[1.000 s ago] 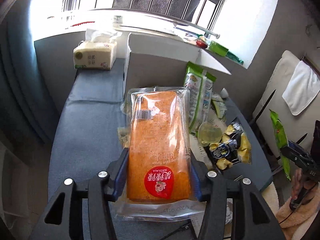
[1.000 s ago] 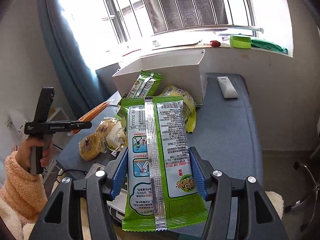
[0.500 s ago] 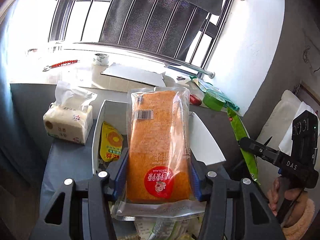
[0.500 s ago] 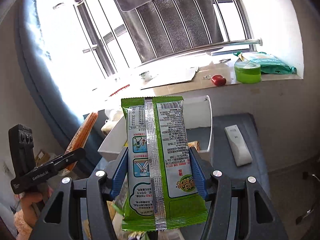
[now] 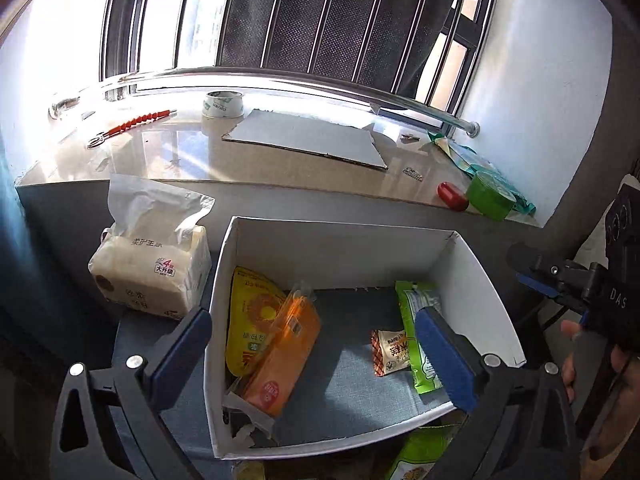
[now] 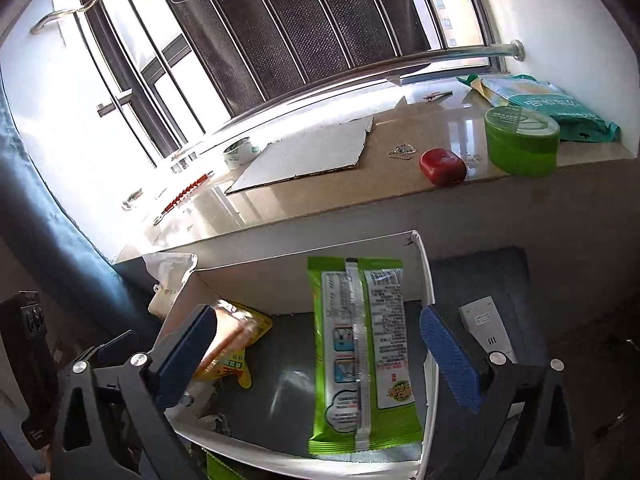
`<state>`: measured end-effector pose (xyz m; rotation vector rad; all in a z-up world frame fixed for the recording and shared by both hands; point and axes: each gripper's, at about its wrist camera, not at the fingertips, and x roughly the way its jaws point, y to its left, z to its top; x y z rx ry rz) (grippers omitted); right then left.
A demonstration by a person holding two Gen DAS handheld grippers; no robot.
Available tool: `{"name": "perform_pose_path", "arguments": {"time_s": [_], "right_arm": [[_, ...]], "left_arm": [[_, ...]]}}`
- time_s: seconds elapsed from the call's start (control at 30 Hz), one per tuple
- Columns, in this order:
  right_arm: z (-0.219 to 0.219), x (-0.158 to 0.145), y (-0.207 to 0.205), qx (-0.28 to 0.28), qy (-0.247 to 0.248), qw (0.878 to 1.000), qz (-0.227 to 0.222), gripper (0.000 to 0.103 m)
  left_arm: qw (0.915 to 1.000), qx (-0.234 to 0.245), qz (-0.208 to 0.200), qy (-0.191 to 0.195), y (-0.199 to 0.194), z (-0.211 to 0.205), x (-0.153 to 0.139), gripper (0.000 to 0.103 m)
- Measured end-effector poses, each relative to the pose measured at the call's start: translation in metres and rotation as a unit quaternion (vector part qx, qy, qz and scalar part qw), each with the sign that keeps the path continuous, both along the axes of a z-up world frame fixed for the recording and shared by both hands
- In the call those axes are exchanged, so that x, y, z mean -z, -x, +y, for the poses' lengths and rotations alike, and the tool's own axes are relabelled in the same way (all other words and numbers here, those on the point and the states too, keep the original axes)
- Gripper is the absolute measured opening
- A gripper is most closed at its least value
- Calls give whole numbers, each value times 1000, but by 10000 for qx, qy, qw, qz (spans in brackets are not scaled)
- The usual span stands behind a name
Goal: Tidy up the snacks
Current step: 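Lower the orange loaf and green wafer pack into the white box, open both grippers, then grasp the round cookie pack with the left gripper while the right grasps a chip bag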
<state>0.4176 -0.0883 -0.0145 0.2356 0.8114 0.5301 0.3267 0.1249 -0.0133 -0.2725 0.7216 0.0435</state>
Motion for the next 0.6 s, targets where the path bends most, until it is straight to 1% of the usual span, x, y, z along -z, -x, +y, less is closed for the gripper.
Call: {"name": "perform_pose_path", "arguments": {"time_s": [0.1,0.2,0.27,0.33,0.4,0.5,0.6], "right_arm": [[-4,-6,10,-62,-135,9998,-112,103],[-7,-15,28,-142,-222,9993,-264,103],[-11,-22,45,-225,-229,9989,-339,103],[-15,-30,66,-485,-320,9973,-455,103],[-21,-35,90,-619,-356,9961,-525,103],[-32,-40,132,-807,-440,9933,-708,103],[-44,-39,179,-921,-323,9900,-1016,103]], "left_arm": [[9999,-25,-120,-30,18,-1,-12,103],[9993,85,-363,-93,46,-7,-30,103],[9984,139,-523,-177,69,-14,-41,103],[9970,221,-701,-250,98,-21,-51,103],[9956,277,-856,-259,131,-29,-57,103],[9942,329,-1017,-149,180,-39,-56,103],[9943,287,-1027,39,225,-46,-45,103]]}}
